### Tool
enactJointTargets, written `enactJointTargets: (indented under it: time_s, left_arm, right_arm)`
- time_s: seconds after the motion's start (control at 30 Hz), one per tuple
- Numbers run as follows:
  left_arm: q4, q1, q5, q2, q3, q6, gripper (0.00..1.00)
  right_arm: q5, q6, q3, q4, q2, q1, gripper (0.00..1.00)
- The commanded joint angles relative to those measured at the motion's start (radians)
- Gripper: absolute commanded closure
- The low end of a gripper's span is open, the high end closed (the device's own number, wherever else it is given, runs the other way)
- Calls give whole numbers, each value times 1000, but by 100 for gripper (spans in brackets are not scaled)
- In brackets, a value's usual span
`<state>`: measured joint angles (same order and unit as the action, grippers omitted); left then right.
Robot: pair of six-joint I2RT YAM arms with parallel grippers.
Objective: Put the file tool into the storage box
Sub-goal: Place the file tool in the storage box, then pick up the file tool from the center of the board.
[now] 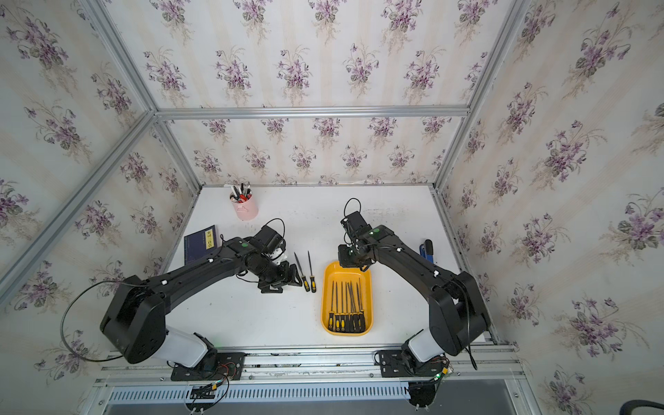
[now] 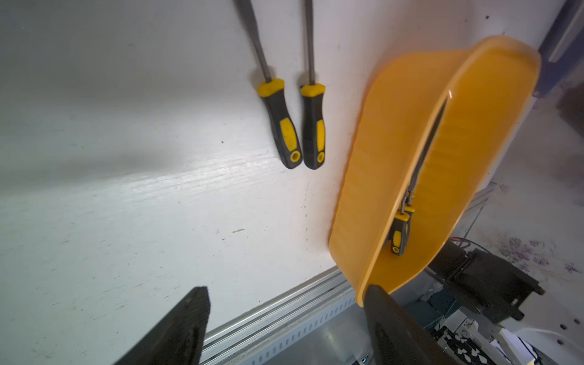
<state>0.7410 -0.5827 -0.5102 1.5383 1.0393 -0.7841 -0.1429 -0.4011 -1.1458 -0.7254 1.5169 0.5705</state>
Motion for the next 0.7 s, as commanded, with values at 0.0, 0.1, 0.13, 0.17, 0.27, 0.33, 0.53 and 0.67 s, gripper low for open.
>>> enactJointTargets:
  time_s: [0.0, 0.1, 0.13, 0.17, 0.27, 0.33, 0.53, 0.67]
  left_arm:
    - [18, -9, 78, 50, 42, -89, 34]
    - [39, -23, 105, 94, 83, -112, 35]
    - [54, -33, 120, 113, 104, -115, 35]
    - [74, -44, 134, 135, 126, -113, 35]
    - [142, -81, 191, 207, 194, -111, 36]
    - [149, -93, 214, 240, 212, -136, 40]
    - [161, -111, 307, 300, 275, -197, 44]
    - [133, -127, 333, 320, 294, -224, 51]
  right_arm:
    - [13, -5, -11, -31, -6, 2, 77]
    - [11, -8, 0, -30, -12, 1, 77]
    - [11, -9, 5, -28, -15, 0, 77]
    - [11, -10, 12, -28, -19, 0, 77]
    - [13, -11, 20, -28, -27, 1, 77]
    - [16, -10, 20, -28, -32, 1, 78]
    - [15, -7, 21, -30, -45, 1, 78]
    - [13, 0, 37, -27, -58, 1, 78]
